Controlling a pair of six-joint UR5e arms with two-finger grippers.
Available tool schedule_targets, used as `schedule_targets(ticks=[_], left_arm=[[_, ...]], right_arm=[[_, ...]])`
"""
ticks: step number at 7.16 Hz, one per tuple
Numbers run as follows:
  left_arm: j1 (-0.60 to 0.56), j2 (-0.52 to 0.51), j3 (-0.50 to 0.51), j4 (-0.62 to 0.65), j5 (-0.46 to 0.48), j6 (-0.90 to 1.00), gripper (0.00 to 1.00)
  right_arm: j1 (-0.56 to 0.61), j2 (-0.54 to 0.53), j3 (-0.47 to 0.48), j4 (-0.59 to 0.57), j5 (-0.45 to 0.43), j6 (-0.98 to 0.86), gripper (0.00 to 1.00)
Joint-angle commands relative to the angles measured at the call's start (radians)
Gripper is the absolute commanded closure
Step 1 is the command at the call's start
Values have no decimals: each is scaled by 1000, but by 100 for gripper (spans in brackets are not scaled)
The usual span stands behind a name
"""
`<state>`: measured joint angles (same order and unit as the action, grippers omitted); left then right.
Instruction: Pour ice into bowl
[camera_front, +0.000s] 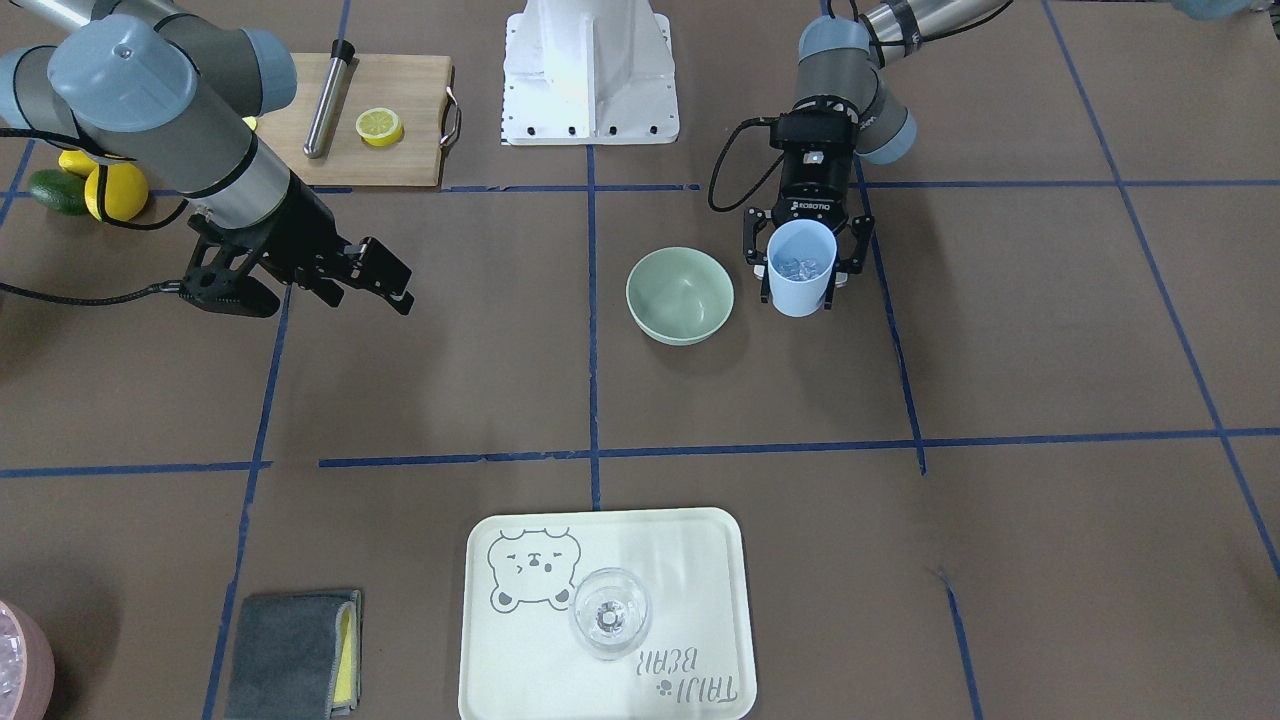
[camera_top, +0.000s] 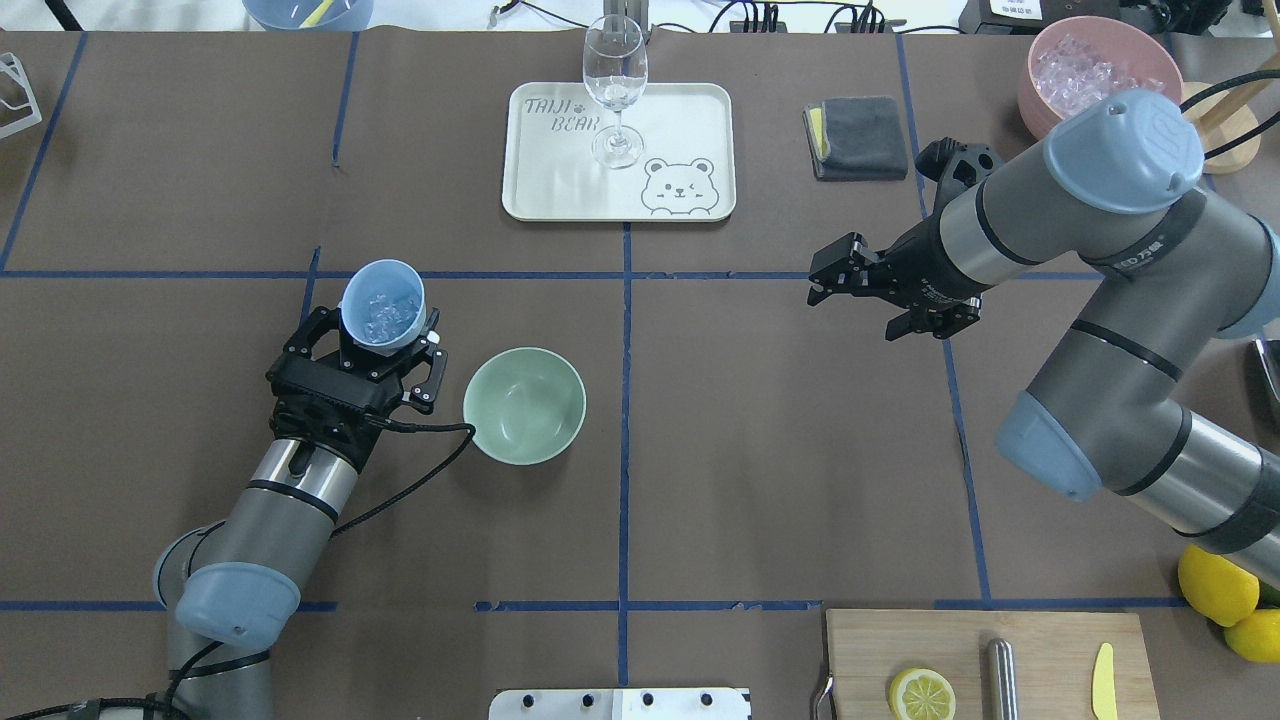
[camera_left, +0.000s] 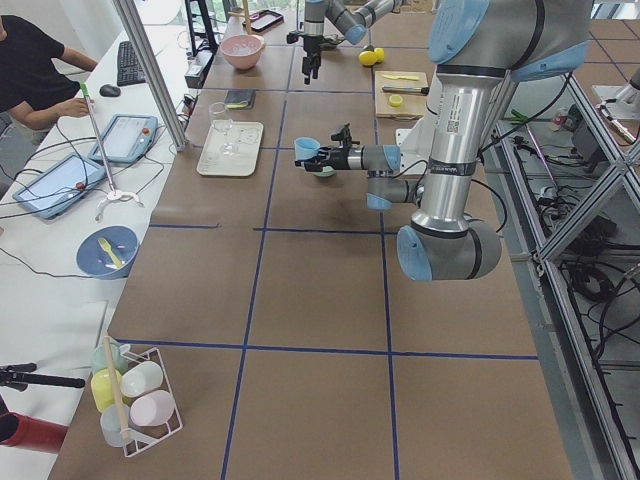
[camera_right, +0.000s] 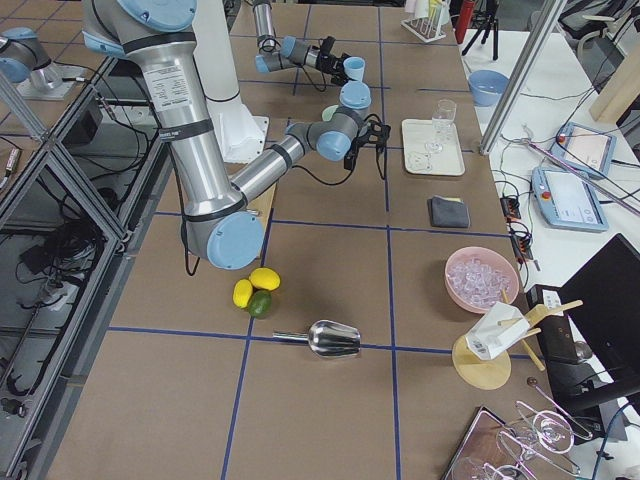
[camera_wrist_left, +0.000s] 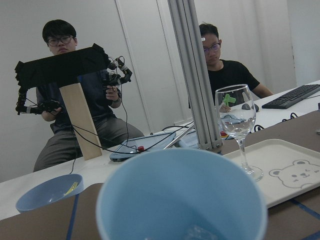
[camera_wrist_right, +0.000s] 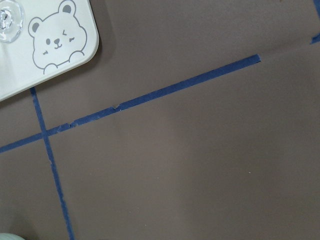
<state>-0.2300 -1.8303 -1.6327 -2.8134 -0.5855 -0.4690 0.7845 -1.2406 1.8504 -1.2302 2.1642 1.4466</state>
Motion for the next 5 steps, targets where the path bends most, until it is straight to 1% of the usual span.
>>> schedule_targets(ticks=[1, 2, 3, 4, 5], left_arm=[[8, -1, -18, 9, -40, 270, 100], [11, 0, -16, 53, -57, 308, 100], [17, -1, -35, 125, -95, 341, 100], [15, -1, -36, 179, -106, 415, 100], [17, -1, -36, 192, -105, 537, 100]], right_arm=[[1, -8, 3, 2, 0, 0, 0], [1, -10, 7, 0, 0, 2, 0], [-1, -11, 10, 0, 0, 2, 0], [1, -13, 10, 0, 0, 2, 0], [-1, -11, 10, 0, 0, 2, 0]])
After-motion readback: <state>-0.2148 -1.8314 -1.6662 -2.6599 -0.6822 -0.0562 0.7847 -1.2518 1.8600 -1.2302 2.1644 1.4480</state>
